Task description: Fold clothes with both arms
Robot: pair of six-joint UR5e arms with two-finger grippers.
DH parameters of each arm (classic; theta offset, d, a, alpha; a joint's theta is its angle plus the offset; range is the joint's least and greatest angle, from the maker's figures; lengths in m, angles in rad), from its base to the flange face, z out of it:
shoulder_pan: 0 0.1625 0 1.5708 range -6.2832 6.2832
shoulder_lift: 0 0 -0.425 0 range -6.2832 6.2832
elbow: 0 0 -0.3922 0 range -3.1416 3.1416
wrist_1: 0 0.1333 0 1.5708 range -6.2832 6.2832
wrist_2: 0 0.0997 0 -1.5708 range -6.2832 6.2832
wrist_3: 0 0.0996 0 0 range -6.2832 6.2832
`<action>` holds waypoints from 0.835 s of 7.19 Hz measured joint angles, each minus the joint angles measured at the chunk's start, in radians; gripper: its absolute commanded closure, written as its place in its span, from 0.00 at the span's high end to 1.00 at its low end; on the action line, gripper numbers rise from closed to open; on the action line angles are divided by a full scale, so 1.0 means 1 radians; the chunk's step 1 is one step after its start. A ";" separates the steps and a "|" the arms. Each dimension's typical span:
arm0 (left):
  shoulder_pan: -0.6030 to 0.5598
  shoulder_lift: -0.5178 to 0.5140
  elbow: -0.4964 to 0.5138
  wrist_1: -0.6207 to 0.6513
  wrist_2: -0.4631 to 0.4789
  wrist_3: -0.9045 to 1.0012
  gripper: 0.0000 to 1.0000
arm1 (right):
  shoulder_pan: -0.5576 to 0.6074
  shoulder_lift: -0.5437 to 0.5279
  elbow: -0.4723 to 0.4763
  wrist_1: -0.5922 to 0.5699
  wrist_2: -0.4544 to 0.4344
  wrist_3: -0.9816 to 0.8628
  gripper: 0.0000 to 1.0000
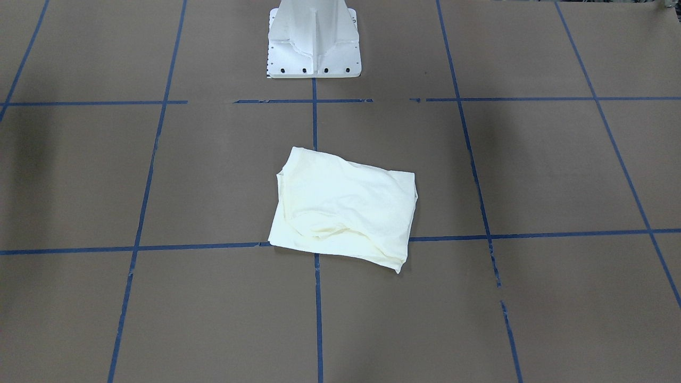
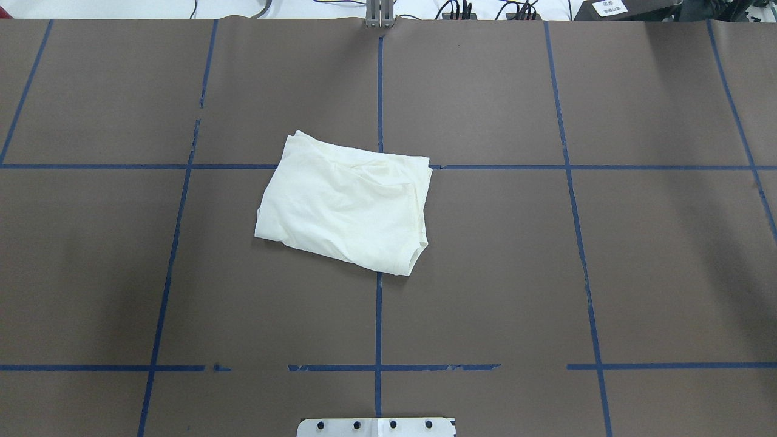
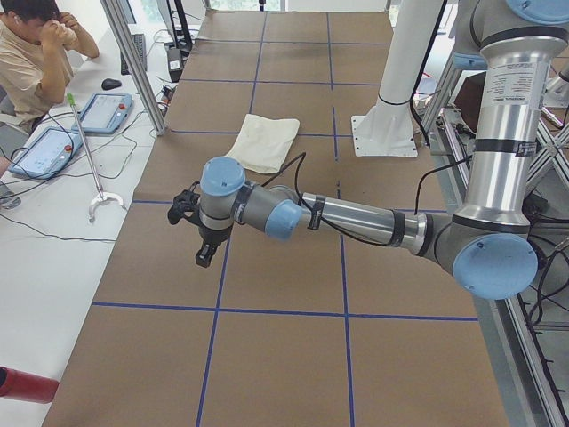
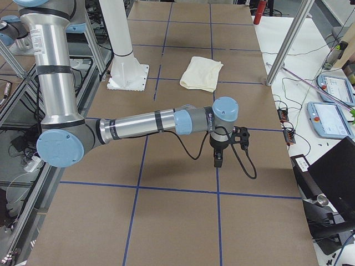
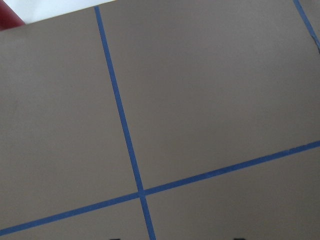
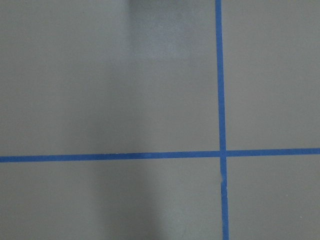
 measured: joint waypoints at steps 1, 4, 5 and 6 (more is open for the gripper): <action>-0.010 0.016 0.002 -0.002 -0.020 0.022 1.00 | 0.006 -0.014 0.008 -0.002 -0.002 -0.006 1.00; -0.007 0.048 -0.056 -0.008 -0.023 -0.098 1.00 | -0.030 -0.041 0.030 -0.001 -0.018 -0.007 1.00; -0.004 0.057 -0.064 -0.010 -0.022 -0.154 1.00 | -0.063 -0.043 0.033 0.000 -0.032 -0.003 1.00; -0.003 0.070 -0.066 -0.014 -0.010 -0.176 1.00 | -0.085 -0.048 0.034 0.002 -0.042 0.000 1.00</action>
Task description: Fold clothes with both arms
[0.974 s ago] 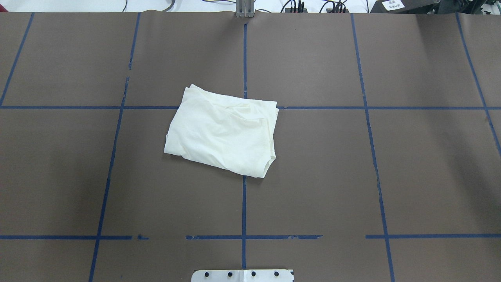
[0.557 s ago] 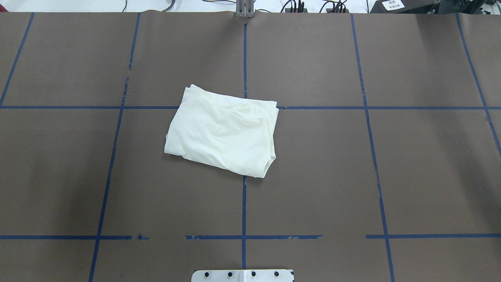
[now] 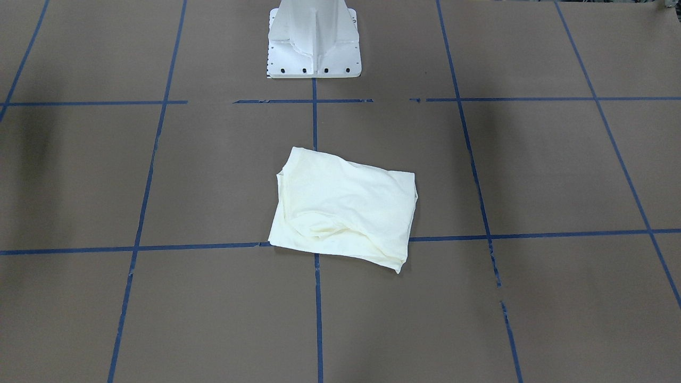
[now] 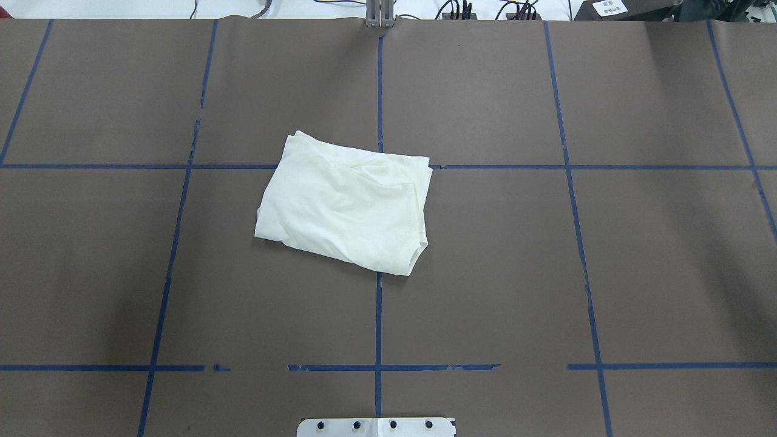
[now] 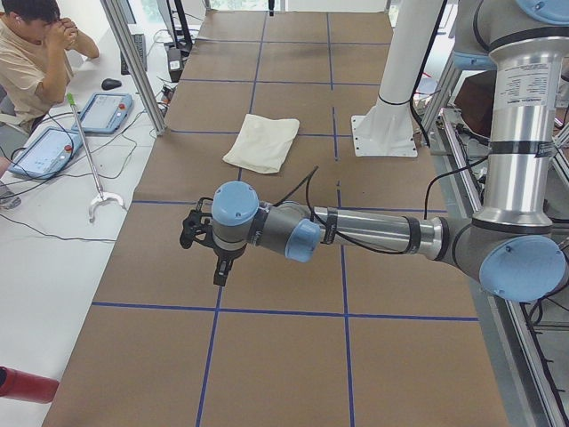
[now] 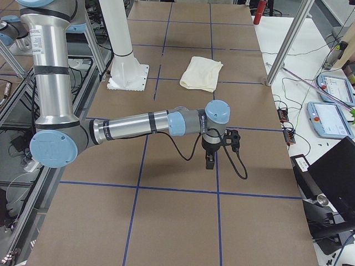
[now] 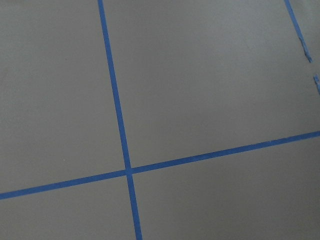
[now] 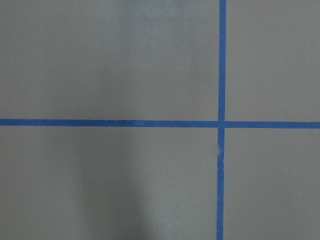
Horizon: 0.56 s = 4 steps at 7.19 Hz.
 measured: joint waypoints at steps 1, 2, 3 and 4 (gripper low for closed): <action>0.002 0.007 -0.001 0.001 0.033 0.000 1.00 | -0.009 -0.013 0.001 0.004 -0.001 -0.001 1.00; 0.008 0.009 -0.001 0.005 0.068 0.026 1.00 | -0.011 -0.026 0.001 0.007 -0.001 -0.004 1.00; 0.013 0.013 0.000 0.014 0.086 0.066 1.00 | -0.012 -0.030 -0.001 0.008 -0.001 -0.006 1.00; 0.016 0.020 -0.002 0.030 0.090 0.092 1.00 | -0.012 -0.031 -0.003 0.008 0.003 -0.006 1.00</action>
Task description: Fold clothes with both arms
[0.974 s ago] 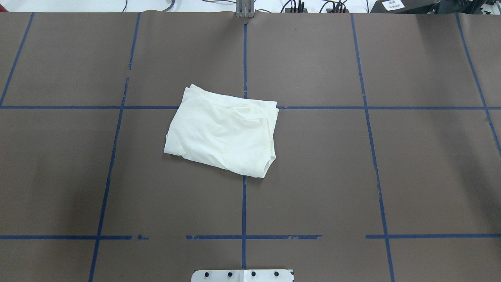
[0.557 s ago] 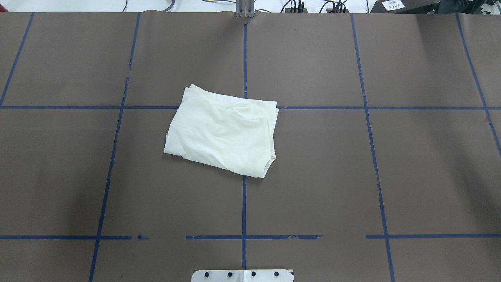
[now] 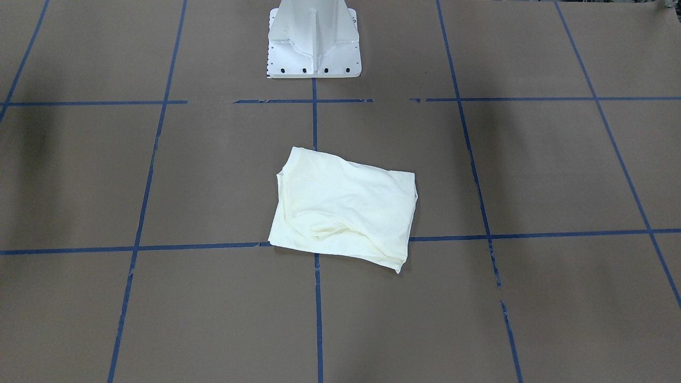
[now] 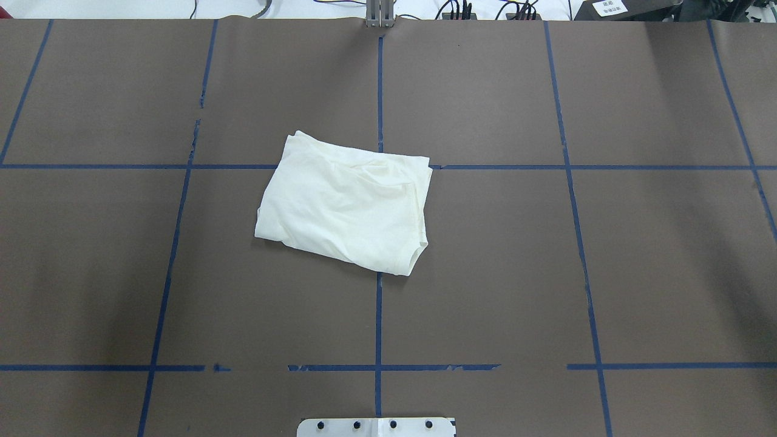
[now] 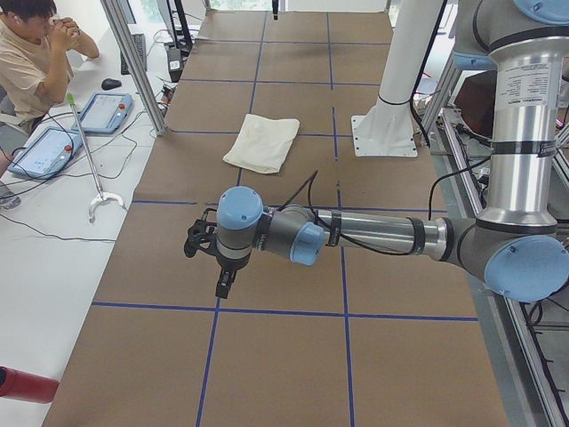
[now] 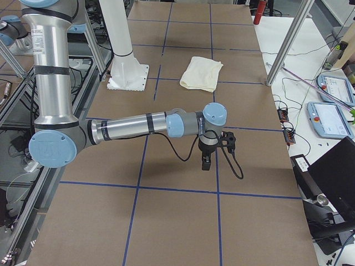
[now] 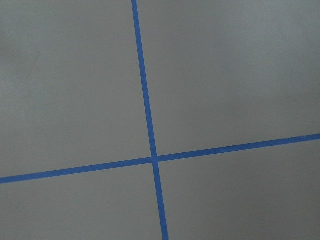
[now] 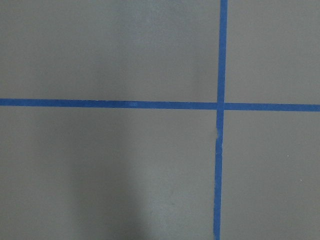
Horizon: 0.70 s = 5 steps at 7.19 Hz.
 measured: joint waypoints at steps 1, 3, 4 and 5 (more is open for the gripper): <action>0.002 0.007 0.000 0.013 -0.001 0.011 1.00 | 0.003 -0.001 -0.001 -0.002 0.007 0.000 1.00; 0.003 0.013 -0.006 0.021 -0.005 0.017 1.00 | 0.016 -0.015 -0.001 -0.005 0.041 -0.001 1.00; 0.003 0.014 -0.015 0.022 -0.005 0.017 1.00 | 0.022 -0.020 0.001 -0.006 0.065 -0.001 1.00; 0.003 0.014 -0.020 0.022 -0.004 0.017 1.00 | 0.027 -0.025 0.002 -0.005 0.075 -0.001 1.00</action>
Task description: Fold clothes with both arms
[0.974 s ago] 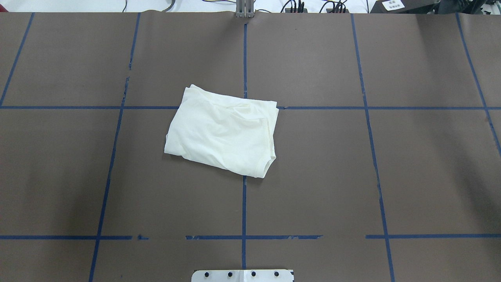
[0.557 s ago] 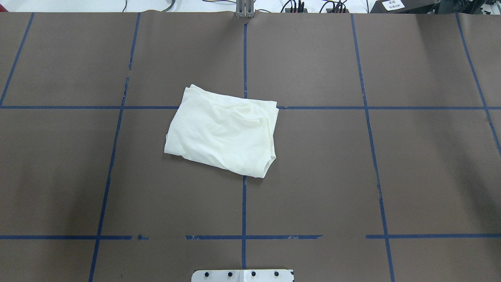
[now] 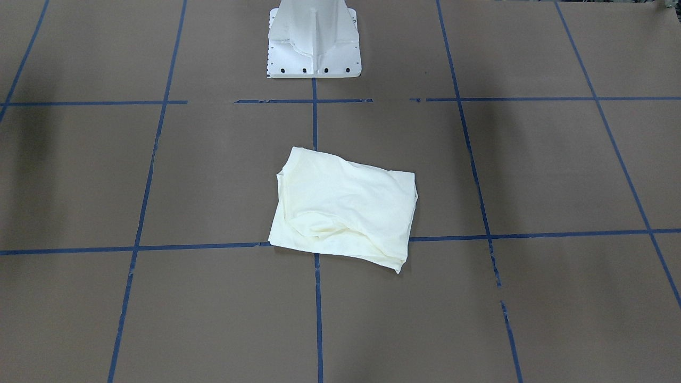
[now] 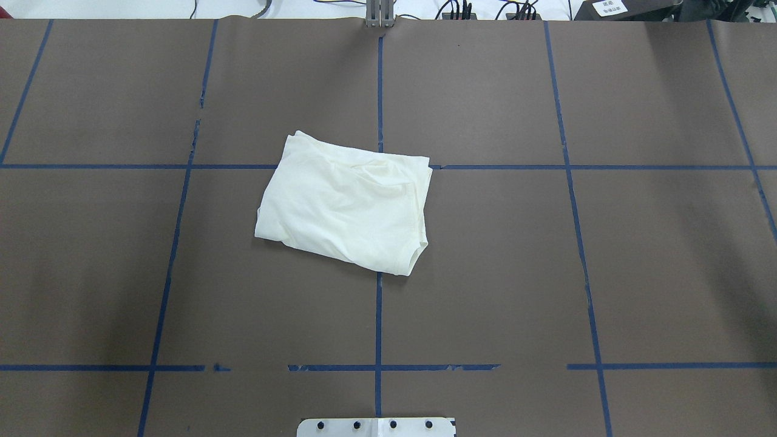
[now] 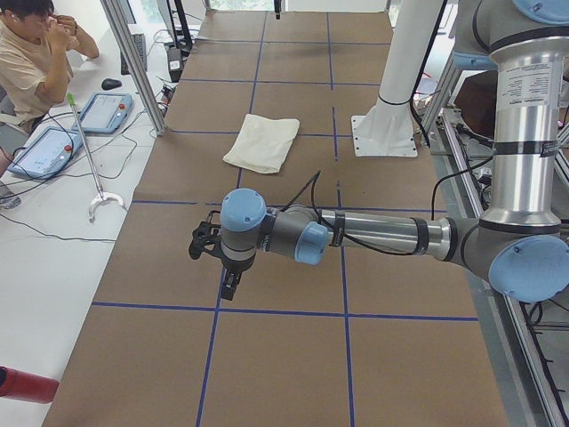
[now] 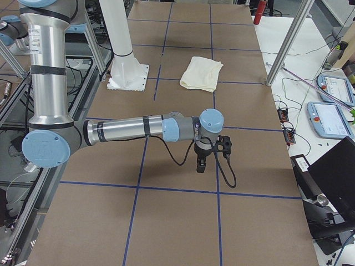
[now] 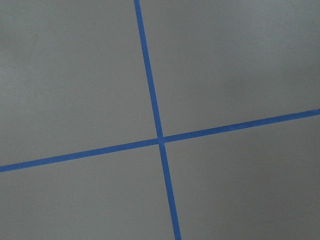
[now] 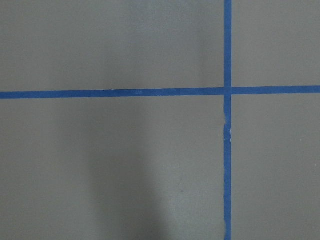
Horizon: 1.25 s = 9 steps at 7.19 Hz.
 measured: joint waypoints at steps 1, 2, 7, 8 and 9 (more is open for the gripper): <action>0.000 0.000 -0.003 0.000 0.002 0.000 1.00 | 0.003 -0.006 0.001 0.004 0.000 0.002 1.00; 0.000 0.002 -0.001 0.000 0.002 0.000 1.00 | 0.003 -0.012 -0.002 0.005 -0.003 0.004 1.00; 0.005 0.000 -0.019 0.166 0.007 0.000 1.00 | 0.004 -0.014 -0.004 0.007 -0.005 0.015 1.00; 0.006 0.000 -0.047 0.236 0.008 0.001 1.00 | 0.004 -0.012 -0.005 0.007 -0.005 0.016 1.00; 0.006 0.000 -0.060 0.268 0.009 0.001 1.00 | 0.004 -0.011 -0.005 0.007 -0.004 0.016 1.00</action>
